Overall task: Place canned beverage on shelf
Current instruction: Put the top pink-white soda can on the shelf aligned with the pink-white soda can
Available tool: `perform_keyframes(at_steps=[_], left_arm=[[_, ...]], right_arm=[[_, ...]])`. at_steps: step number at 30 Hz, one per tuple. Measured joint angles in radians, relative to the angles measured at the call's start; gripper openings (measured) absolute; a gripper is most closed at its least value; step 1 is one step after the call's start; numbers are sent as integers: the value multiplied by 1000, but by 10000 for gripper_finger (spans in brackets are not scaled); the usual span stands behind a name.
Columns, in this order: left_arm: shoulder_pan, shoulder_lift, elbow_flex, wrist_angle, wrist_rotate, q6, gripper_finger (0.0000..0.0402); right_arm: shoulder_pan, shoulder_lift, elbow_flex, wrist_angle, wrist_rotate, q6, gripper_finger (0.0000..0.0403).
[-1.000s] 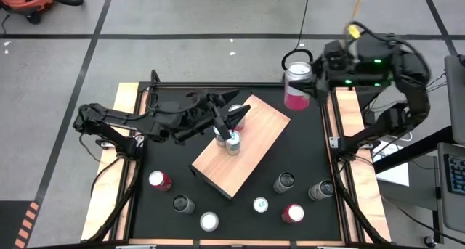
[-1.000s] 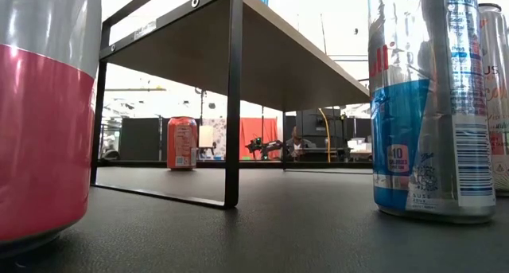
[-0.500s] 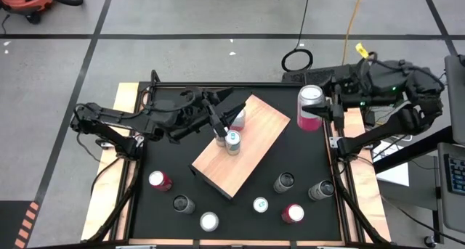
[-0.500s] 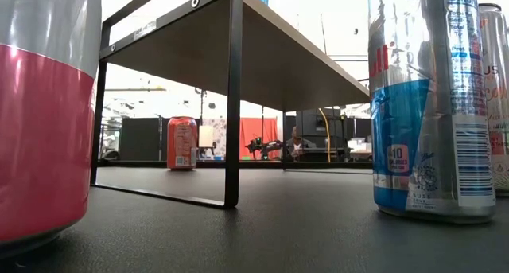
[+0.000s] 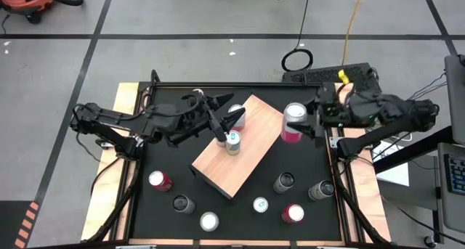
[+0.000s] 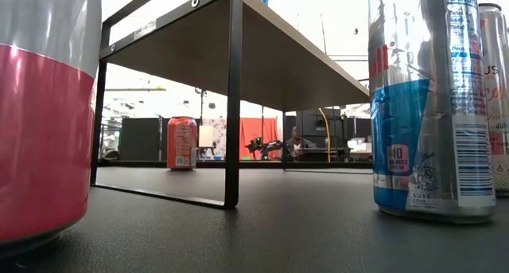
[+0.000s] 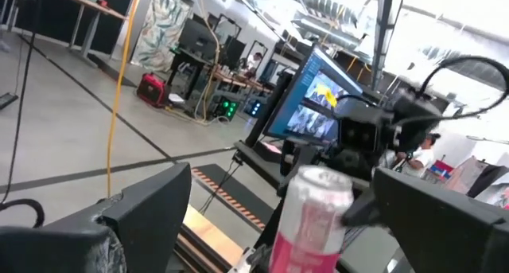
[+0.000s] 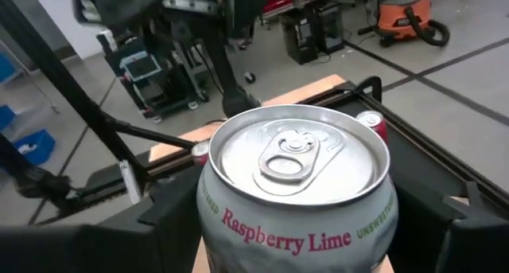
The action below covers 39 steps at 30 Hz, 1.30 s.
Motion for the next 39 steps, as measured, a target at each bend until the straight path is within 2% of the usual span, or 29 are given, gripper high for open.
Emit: perform_keyframes(at_steps=[8, 11, 23, 39], left_arm=[[0, 0, 0, -19, -8, -1, 396], [0, 0, 0, -19, -7, -1, 396], [0, 0, 0, -20, -15, -11, 396], [0, 1, 0, -75, -26, -79, 396]], right_arm=[[8, -39, -186, 108, 6, -34, 277], [7, -42, -250, 161, 40, -52, 277], [6, -28, -512, 530, 165, -138, 277], [7, 112, -530, 595, 188, -183, 277]])
